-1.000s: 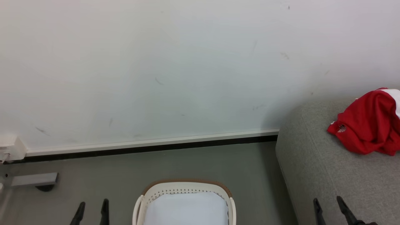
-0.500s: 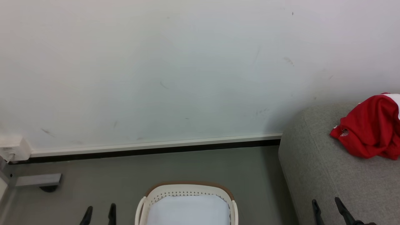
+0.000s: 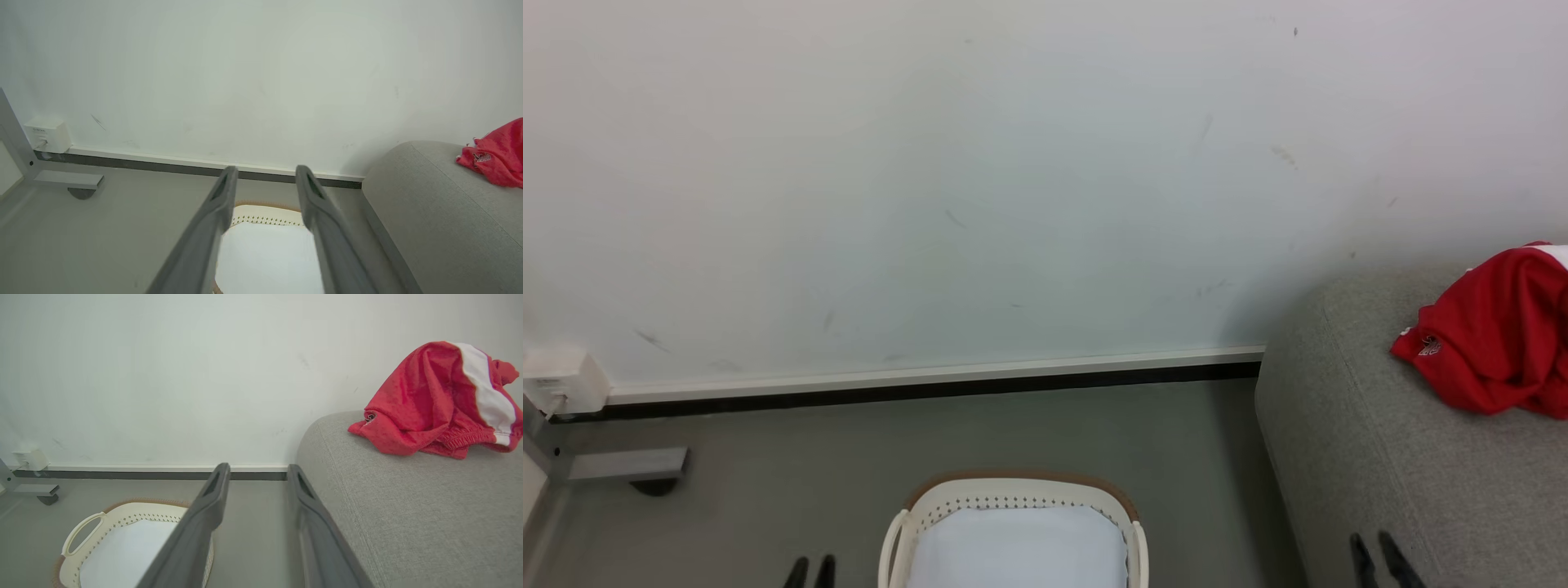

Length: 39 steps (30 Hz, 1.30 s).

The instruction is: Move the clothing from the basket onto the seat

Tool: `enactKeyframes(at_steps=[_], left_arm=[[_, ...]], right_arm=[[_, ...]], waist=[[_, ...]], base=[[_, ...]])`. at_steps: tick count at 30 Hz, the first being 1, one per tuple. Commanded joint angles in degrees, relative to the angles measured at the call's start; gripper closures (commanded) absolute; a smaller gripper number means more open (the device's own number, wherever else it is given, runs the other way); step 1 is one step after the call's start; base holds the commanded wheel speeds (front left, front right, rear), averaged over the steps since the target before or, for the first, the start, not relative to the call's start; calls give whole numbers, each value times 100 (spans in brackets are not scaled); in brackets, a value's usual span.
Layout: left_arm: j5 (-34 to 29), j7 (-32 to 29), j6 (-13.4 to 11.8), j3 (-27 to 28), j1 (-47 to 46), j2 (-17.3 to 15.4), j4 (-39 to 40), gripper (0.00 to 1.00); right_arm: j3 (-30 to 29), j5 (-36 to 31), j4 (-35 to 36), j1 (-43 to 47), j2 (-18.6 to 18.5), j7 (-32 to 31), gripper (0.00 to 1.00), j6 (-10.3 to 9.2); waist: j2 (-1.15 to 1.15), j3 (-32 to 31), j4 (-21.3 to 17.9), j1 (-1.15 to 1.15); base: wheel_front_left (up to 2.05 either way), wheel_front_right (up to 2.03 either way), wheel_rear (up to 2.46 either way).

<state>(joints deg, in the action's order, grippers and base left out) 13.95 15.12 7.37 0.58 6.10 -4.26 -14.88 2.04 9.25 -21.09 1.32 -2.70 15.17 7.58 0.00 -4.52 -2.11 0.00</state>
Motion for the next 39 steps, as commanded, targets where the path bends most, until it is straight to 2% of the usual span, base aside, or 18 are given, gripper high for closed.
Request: enactKeyframes(at_steps=[1, 23, 39], left_arm=[[11, -6, 0, -7, 19, 18, -46, 100], [2111, -590, 4, 157, -322, 61, -49, 100], [3415, -948, 7, 255, -540, 75, -9, 100]], right_arm=[[-4, 10, -47, 27, 10, -5, 100, 0], [-236, 2241, 126, -181, 5, -588, 100, -3], [-380, 3618, 268, -328, -6, -949, 100, -5]], waist=[[0, 0, 0, 0], [0, 79, 36, 0], [0, 140, 63, 0]], base=[[0, 0, 0], [0, 0, 0], [0, 0, 0]])
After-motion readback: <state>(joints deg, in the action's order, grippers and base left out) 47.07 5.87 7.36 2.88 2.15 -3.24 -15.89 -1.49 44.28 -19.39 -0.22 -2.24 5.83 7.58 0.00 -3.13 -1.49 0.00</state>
